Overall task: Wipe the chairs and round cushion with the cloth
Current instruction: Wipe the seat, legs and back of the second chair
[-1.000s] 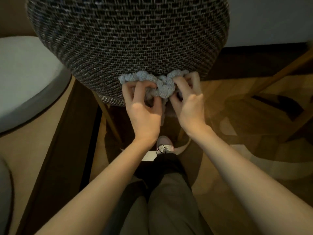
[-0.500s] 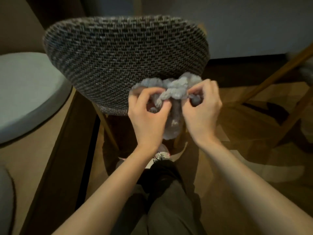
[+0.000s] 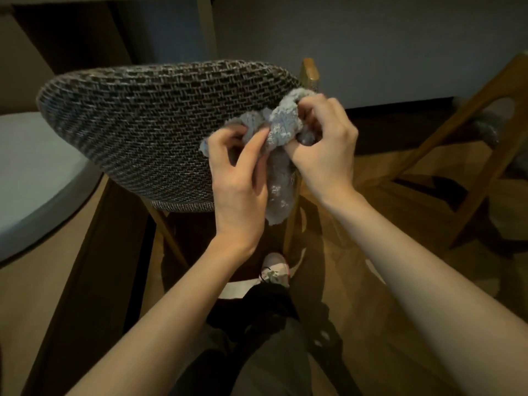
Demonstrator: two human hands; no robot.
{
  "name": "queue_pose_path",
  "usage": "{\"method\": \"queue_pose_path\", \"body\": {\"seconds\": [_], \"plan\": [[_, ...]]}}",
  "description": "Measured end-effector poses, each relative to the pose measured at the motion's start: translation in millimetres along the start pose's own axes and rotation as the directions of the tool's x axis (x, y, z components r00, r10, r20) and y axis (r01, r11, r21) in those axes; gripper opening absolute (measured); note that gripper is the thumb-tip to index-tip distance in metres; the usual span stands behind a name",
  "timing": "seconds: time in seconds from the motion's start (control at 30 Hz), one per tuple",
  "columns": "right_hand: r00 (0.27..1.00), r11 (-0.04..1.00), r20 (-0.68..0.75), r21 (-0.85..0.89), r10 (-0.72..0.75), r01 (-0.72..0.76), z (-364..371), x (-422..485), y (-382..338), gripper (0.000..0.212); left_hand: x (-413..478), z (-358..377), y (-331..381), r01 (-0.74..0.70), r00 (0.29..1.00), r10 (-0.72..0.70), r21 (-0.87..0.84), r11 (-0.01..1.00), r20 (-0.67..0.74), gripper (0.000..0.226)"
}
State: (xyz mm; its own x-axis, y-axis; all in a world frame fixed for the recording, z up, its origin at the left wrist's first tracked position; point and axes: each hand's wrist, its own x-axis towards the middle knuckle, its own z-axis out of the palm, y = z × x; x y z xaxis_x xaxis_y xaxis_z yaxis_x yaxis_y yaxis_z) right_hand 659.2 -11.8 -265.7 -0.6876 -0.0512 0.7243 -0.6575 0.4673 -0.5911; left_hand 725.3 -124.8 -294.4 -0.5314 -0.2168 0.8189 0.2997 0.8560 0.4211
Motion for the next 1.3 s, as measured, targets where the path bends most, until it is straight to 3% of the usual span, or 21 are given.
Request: {"method": "queue_pose_path", "body": {"seconds": [0.2, 0.3, 0.4, 0.6, 0.7, 0.77, 0.83, 0.9, 0.97, 1.1, 1.2, 1.3], "plan": [[0.989, 0.992, 0.090, 0.021, 0.119, -0.122, 24.5, -28.7, 45.4, 0.027, -33.3, 24.9, -23.2, 0.015, 0.988, -0.021, 0.037, 0.999, 0.156, 0.034], [0.973, 0.971, 0.125, 0.116, 0.194, -0.209, 36.8, -44.5, 69.3, 0.031, -48.1, 37.2, -34.8, -0.008, 0.974, -0.009, 0.073, 0.997, 0.226, 0.033], [0.957, 0.947, 0.140, 0.167, 0.254, -0.275, 48.5, -59.8, 90.4, 0.035, -58.2, 50.9, -40.4, 0.065, 0.953, -0.097, 0.118, 0.991, 0.286, 0.045], [0.883, 0.904, 0.262, 0.075, 0.390, -0.421, 59.8, -84.5, 118.1, 0.018, -83.4, 67.3, -49.7, -0.094, 0.871, -0.048, 0.262, 0.961, 0.490, 0.044], [0.878, 0.881, 0.175, 0.087, 0.446, -0.465, 46.5, -85.4, 115.9, 0.013, -82.9, 70.4, -45.9, -0.060, 0.873, -0.059, 0.225, 0.973, 0.485, 0.044], [0.926, 0.923, 0.029, 0.062, 0.378, -0.379, 30.6, -74.9, 105.8, 0.017, -76.8, 68.8, -37.1, -0.084, 0.901, 0.040, 0.084, 0.993, 0.432, 0.046], [0.954, 0.961, -0.116, 0.044, 0.276, -0.272, 13.9, -58.1, 94.0, 0.019, -62.2, 69.5, -24.8, -0.185, 0.937, 0.180, -0.011, 0.983, 0.298, 0.044], [0.953, 0.980, -0.228, 0.060, 0.197, -0.188, 5.5, -39.9, 85.9, 0.019, -41.0, 74.4, -14.5, -0.274, 0.950, 0.272, -0.008, 0.962, 0.155, 0.038], [0.936, 0.981, -0.299, 0.105, 0.188, -0.164, 4.6, -22.2, 81.8, 0.018, -19.8, 80.9, -4.6, -0.322, 0.942, 0.319, 0.016, 0.946, 0.102, 0.034], [0.919, 0.949, -0.257, 0.186, 0.298, -0.255, 21.5, 2.0, 82.7, 0.019, -1.2, 87.5, 1.3, -0.303, 0.915, 0.268, 0.075, 0.950, 0.303, 0.040], [0.921, 0.937, -0.205, 0.190, 0.330, -0.293, 30.9, 3.9, 93.3, 0.020, -0.9, 90.4, -2.3, -0.445, 0.846, 0.319, 0.237, 0.864, 0.427, 0.050], [0.917, 0.915, -0.115, 0.187, 0.382, -0.358, 35.7, -5.5, 108.2, 0.022, -5.5, 95.0, -5.2, -0.459, 0.829, 0.275, 0.313, 0.832, 0.487, 0.050]]}}
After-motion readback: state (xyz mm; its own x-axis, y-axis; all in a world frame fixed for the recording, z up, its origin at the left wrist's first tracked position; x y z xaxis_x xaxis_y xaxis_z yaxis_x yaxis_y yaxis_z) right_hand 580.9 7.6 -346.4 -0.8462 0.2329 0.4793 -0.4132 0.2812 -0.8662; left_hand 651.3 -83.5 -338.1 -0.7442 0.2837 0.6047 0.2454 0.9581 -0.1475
